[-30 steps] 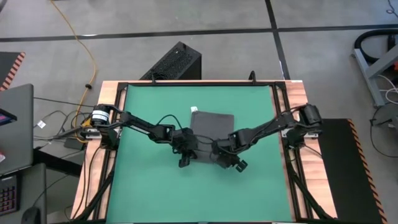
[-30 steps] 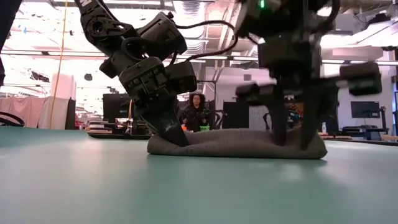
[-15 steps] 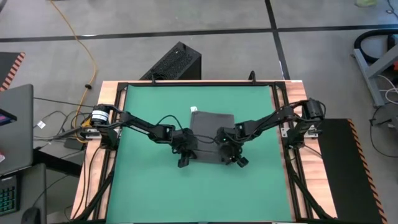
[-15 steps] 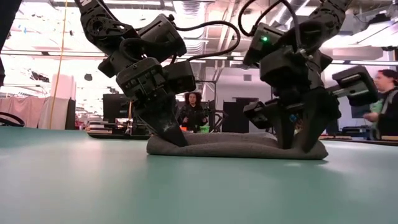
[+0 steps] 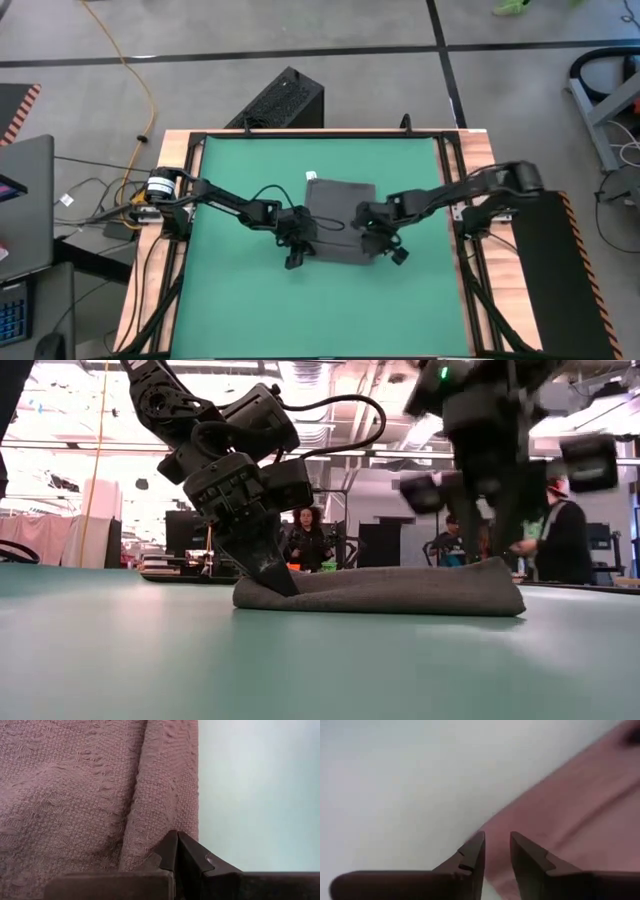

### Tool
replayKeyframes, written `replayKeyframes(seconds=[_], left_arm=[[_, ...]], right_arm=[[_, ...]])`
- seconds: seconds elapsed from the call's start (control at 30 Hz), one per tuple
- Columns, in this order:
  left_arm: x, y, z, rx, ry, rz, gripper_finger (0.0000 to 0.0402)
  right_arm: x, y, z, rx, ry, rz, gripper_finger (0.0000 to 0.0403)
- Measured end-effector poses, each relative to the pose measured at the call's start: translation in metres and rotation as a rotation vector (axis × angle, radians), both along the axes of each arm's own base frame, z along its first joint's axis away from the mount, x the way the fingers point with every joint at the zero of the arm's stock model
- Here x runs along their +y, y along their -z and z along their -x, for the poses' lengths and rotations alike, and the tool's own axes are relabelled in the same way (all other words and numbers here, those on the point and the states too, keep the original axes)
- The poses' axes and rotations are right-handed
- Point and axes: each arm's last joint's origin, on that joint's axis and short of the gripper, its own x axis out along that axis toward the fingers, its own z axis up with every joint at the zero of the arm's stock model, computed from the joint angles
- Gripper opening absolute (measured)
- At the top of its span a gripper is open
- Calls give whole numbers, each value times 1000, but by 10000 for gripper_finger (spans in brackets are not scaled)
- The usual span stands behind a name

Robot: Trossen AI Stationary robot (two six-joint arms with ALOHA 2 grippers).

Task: Roll towel
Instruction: Roll the microfiber towel

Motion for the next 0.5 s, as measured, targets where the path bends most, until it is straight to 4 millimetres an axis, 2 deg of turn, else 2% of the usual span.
replayKeyframes(seconds=[0.13,0.3,0.4,0.5], left_arm=[[1,0,0,-13,27,1,0],[1,-6,-2,-65,34,-10,0],[2,-18,-2,-118,27,-52,0],[3,-33,-1,-176,8,-117,0]], right_arm=[[-6,-28,26,39,72,-20,92],[-14,-45,65,83,341,-156,77],[-17,-53,91,-42,526,-180,70],[-22,-61,117,-316,754,-234,64]])
